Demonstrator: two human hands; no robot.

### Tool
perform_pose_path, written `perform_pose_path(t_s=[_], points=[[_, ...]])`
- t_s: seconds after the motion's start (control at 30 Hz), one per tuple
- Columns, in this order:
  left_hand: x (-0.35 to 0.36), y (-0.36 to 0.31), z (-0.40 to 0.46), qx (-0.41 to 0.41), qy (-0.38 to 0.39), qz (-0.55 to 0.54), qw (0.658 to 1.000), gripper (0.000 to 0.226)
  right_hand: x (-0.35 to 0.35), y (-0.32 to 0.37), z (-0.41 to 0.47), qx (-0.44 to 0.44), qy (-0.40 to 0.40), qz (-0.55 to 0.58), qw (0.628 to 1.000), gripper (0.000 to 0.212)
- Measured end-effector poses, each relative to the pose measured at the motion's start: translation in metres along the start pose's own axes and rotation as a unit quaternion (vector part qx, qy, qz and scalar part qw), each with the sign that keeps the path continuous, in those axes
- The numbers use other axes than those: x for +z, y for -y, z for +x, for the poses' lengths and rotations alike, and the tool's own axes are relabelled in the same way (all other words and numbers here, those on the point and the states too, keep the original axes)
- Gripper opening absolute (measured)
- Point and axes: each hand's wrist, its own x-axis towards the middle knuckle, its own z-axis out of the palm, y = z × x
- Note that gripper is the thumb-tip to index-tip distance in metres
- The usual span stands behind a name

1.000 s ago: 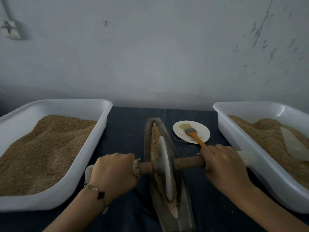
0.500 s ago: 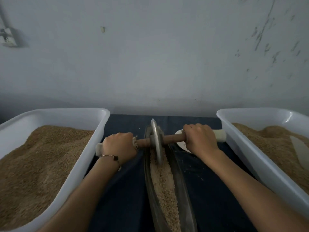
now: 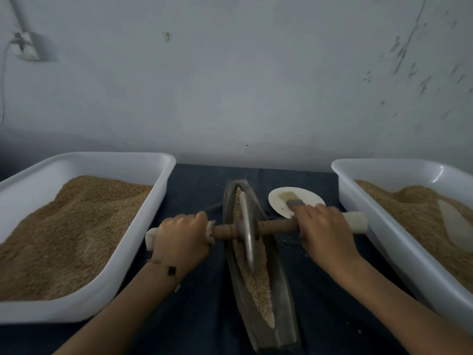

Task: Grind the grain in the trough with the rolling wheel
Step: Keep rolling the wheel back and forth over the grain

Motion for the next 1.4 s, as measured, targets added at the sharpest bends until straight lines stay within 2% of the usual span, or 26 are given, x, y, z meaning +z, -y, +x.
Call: perform_pose_path(t_s=[0.1, 0.33, 0.4, 0.47, 0.5, 0.57, 0.63, 0.77, 0.87, 0.97, 1.1, 1.2, 1.3, 1.4], points=[[-0.018, -0.014, -0.026, 0.073, -0.08, 0.011, 0.994, 0.035, -0.008, -0.003, -0.035, 0.004, -0.022, 0.02, 1.0, 0.035], [-0.02, -0.02, -0.027, 0.075, -0.103, 0.02, 0.992, 0.041, -0.006, -0.01, -0.041, -0.007, -0.011, 0.041, 0.999, 0.038], [-0.01, -0.015, -0.018, 0.067, -0.106, 0.016, 0.992, 0.042, 0.0, -0.011, -0.026, -0.003, 0.016, 0.03, 0.999, 0.034], [0.0, -0.011, -0.004, 0.052, -0.105, 0.022, 0.993, 0.039, 0.01, -0.013, -0.002, 0.016, 0.087, 0.003, 0.996, 0.024], [0.003, -0.009, 0.005, 0.039, -0.095, 0.045, 0.994, 0.035, 0.017, -0.016, 0.01, 0.036, 0.127, 0.011, 0.991, 0.023], [0.008, -0.006, 0.028, 0.005, -0.056, 0.09, 0.994, 0.026, 0.03, -0.021, 0.03, 0.062, 0.153, 0.04, 0.985, 0.018], [0.011, -0.001, 0.054, -0.029, -0.019, 0.08, 0.996, 0.022, 0.042, -0.024, 0.051, 0.073, 0.138, 0.043, 0.987, 0.006], [0.016, 0.009, 0.085, -0.092, 0.049, 0.029, 0.994, 0.027, 0.055, -0.028, 0.084, 0.051, 0.057, 0.0, 0.997, 0.013], [0.019, 0.011, 0.079, -0.105, 0.048, 0.03, 0.993, 0.027, 0.055, -0.025, 0.084, 0.037, 0.018, -0.02, 0.999, 0.016], [0.019, 0.006, 0.058, -0.076, 0.041, 0.04, 0.996, 0.027, 0.042, -0.016, 0.057, 0.036, 0.004, -0.012, 0.999, 0.01], [0.001, -0.002, 0.02, -0.044, 0.049, 0.051, 0.997, 0.031, 0.015, -0.007, 0.005, 0.018, -0.018, 0.016, 1.0, 0.025], [-0.016, -0.013, -0.013, 0.015, 0.006, 0.08, 0.997, 0.039, -0.005, -0.01, -0.029, -0.002, -0.017, 0.031, 0.999, 0.034], [-0.03, -0.02, -0.032, 0.066, -0.043, 0.029, 0.996, 0.043, -0.016, -0.015, -0.047, -0.016, -0.011, 0.034, 0.999, 0.036], [-0.027, -0.017, -0.027, 0.054, -0.015, 0.013, 0.998, 0.038, -0.015, -0.016, -0.044, -0.03, -0.009, 0.041, 0.999, 0.037]])
